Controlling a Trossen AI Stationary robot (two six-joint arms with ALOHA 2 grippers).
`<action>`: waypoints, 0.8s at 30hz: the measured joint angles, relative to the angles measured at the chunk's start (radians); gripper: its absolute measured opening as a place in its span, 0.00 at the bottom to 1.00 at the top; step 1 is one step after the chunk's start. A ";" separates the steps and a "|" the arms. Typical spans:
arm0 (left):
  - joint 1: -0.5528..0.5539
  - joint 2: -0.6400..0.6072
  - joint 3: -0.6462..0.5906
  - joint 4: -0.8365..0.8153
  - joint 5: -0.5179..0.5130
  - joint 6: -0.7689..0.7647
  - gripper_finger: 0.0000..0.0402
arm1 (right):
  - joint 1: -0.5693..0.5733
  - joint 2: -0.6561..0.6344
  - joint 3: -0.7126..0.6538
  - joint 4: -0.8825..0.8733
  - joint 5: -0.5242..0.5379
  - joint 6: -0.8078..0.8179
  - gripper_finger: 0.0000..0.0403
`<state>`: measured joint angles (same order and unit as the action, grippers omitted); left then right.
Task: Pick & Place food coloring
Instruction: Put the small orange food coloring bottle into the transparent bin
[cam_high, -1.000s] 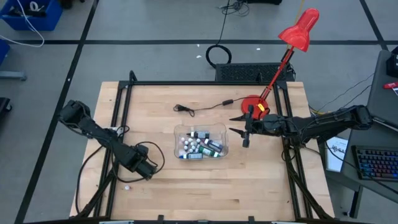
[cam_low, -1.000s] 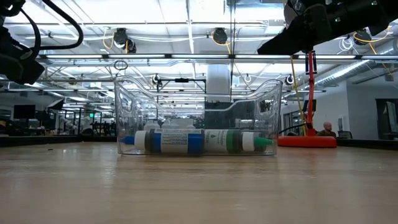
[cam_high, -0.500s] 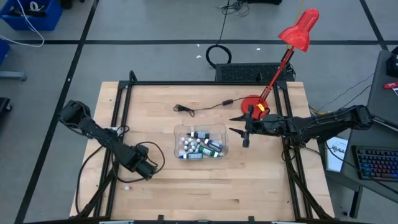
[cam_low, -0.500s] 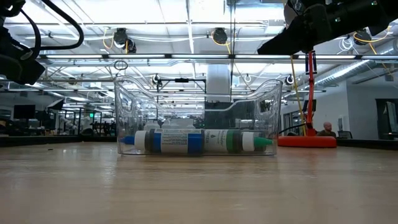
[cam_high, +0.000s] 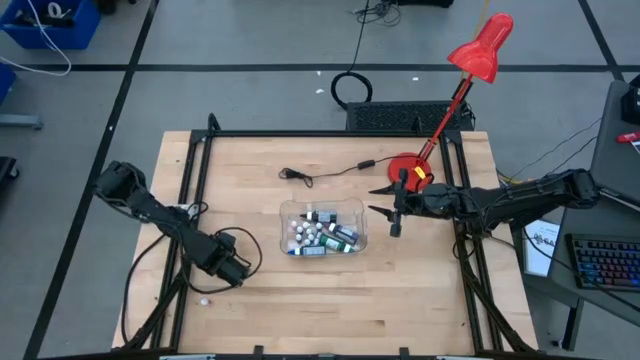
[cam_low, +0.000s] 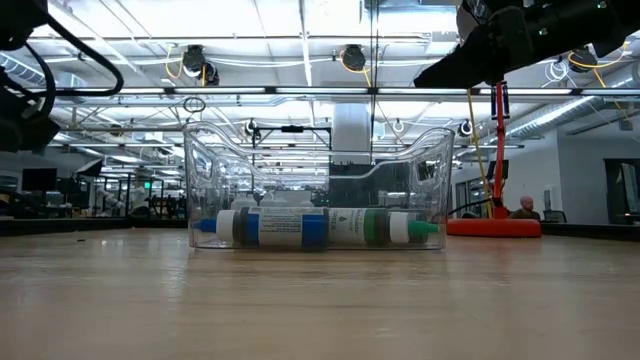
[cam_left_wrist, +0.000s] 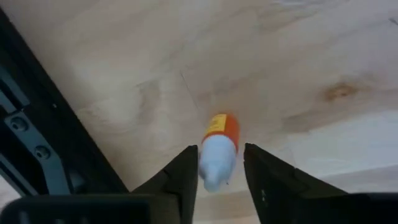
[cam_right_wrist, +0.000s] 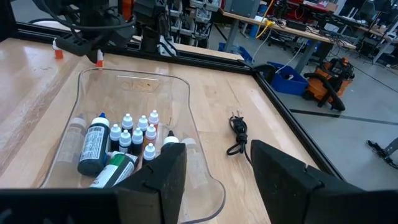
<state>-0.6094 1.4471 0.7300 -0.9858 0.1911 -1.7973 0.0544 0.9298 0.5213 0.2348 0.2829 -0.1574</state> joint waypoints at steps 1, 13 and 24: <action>0.000 0.000 -0.005 0.002 0.000 0.000 0.31 | 0.000 0.000 0.000 0.000 0.000 0.000 0.42; 0.001 0.000 -0.009 0.003 -0.008 0.048 0.26 | 0.000 0.000 0.000 0.001 0.000 0.000 0.42; 0.104 -0.035 0.165 -0.068 -0.222 0.373 0.17 | 0.000 0.000 0.000 0.006 0.000 0.011 0.42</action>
<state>-0.5055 1.4117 0.8949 -1.0535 -0.0309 -1.4245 0.0544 0.9297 0.5213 0.2407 0.2829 -0.1463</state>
